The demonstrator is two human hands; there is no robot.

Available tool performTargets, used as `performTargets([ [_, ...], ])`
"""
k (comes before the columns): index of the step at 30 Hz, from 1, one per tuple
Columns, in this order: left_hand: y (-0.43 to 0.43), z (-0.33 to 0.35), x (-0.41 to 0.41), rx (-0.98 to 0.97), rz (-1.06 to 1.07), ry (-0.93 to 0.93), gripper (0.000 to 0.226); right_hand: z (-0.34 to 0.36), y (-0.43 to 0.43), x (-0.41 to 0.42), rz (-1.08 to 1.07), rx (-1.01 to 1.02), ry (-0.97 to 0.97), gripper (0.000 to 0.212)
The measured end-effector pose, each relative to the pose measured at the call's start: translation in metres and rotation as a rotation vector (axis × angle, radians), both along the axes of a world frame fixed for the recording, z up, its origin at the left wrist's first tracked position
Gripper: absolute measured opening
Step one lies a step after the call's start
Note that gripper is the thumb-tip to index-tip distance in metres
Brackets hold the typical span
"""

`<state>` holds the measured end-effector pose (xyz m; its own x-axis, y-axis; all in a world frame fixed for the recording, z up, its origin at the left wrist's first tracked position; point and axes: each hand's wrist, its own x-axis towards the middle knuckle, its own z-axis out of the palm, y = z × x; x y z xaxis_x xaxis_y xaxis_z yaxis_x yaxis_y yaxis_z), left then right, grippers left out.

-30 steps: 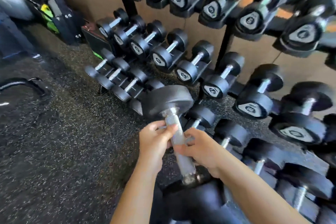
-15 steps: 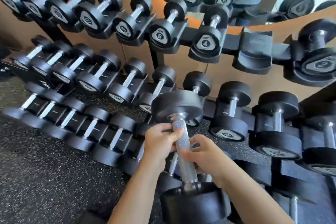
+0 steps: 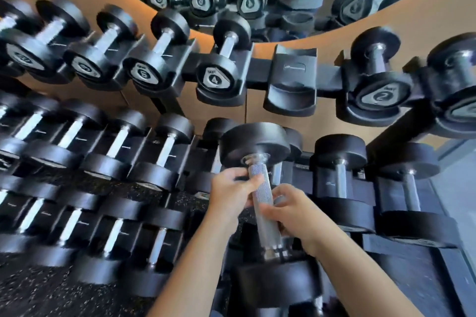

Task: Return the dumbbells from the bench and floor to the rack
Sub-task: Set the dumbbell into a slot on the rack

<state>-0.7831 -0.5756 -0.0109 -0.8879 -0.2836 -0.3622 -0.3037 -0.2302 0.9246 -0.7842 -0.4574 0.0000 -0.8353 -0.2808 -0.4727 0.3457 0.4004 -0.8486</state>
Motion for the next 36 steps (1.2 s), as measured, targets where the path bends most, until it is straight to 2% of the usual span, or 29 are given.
performTargets([
  [5, 0.005, -0.003, -0.036, 0.004, -0.067, 0.005, 0.014, -0.002, 0.006, -0.027, -0.063, -0.039, -0.056, 0.011],
  [10, 0.0, -0.009, -0.075, 0.027, -0.151, 0.005, 0.016, -0.008, 0.0, -0.055, -0.166, -0.041, -0.044, 0.01],
  [15, -0.007, -0.007, -0.121, 0.023, -0.268, 0.018, 0.015, -0.001, -0.009, -0.088, -0.297, -0.048, -0.046, 0.024],
  [17, -0.007, -0.004, -0.141, 0.028, -0.299, 0.035, 0.014, 0.003, -0.01, -0.105, -0.33, -0.055, -0.036, 0.022],
  [20, -0.004, 0.001, -0.17, 0.034, -0.308, 0.065, 0.022, 0.007, -0.008, -0.131, -0.371, -0.078, -0.016, 0.02],
  [25, 0.005, 0.013, -0.217, 0.01, -0.278, 0.118, 0.037, 0.014, 0.002, -0.181, -0.308, -0.068, 0.041, 0.015],
  [27, 0.008, 0.017, -0.234, 0.019, -0.261, 0.132, 0.036, 0.017, 0.007, -0.198, -0.285, -0.052, 0.058, 0.019],
  [31, 0.011, 0.021, -0.266, 0.033, -0.244, 0.152, 0.032, 0.023, 0.012, -0.232, -0.28, -0.061, 0.105, 0.011],
  [36, 0.012, 0.024, -0.302, -0.002, -0.266, 0.2, 0.034, 0.025, 0.014, -0.27, -0.288, -0.094, 0.087, 0.011],
])
